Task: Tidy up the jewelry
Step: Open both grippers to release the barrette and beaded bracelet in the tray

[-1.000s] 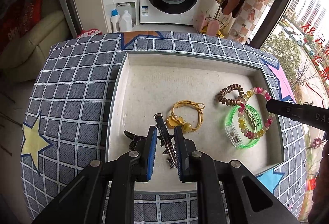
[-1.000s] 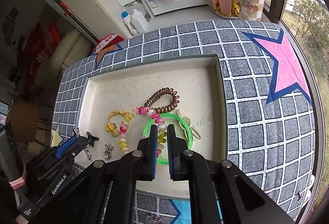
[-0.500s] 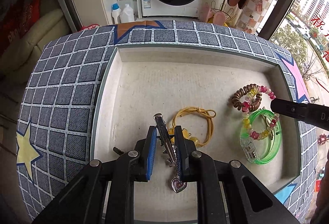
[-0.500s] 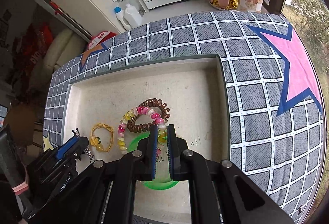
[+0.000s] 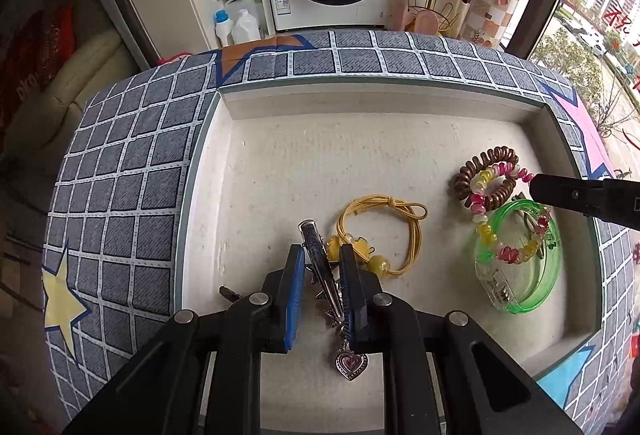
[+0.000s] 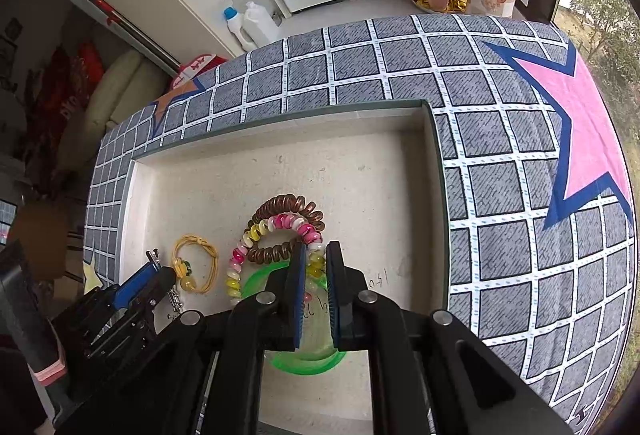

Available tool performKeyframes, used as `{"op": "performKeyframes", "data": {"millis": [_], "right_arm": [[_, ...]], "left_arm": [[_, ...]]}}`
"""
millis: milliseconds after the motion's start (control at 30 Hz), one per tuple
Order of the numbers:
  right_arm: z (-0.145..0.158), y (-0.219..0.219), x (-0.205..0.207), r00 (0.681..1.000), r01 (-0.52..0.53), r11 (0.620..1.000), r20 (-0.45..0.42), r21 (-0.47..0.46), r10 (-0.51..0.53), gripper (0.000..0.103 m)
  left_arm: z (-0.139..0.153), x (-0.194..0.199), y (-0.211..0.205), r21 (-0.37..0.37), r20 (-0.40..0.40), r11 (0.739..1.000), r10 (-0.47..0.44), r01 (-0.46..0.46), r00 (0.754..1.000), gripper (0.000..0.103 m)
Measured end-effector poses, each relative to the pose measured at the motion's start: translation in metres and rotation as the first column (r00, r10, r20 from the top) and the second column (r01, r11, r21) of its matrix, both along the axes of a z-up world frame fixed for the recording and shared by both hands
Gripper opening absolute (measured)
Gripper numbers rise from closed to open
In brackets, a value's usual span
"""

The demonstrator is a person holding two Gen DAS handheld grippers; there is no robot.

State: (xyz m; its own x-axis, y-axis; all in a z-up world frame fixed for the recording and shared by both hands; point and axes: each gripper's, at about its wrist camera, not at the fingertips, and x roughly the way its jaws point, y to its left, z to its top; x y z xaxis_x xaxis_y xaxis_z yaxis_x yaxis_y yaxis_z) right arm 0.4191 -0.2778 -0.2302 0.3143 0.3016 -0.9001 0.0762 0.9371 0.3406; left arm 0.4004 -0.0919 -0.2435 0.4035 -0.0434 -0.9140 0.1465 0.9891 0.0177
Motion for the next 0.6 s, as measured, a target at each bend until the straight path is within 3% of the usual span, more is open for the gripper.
{"op": "performKeyframes", "data": {"millis": [67,133,600], "right_arm": [[0.0,-0.001,-0.001,1.0,0.0,1.0,-0.001,0.0,0.0,0.024],[0.001,-0.001,-0.002,1.0,-0.001,1.0,0.007,0.001,0.001,0.043],[0.02,-0.004,-0.021,0.998,0.023,0.999,0.057,0.045,-0.025,0.044]], "left_arm": [[0.002,-0.001,0.0,0.001,0.005,1.0,0.002,-0.002,1.0,0.03],[0.004,-0.001,-0.001,0.006,0.013,1.0,0.003,-0.003,1.0,0.03],[0.03,-0.012,0.003,-0.018,0.078,1.0,0.0,0.001,0.997,0.031]]}}
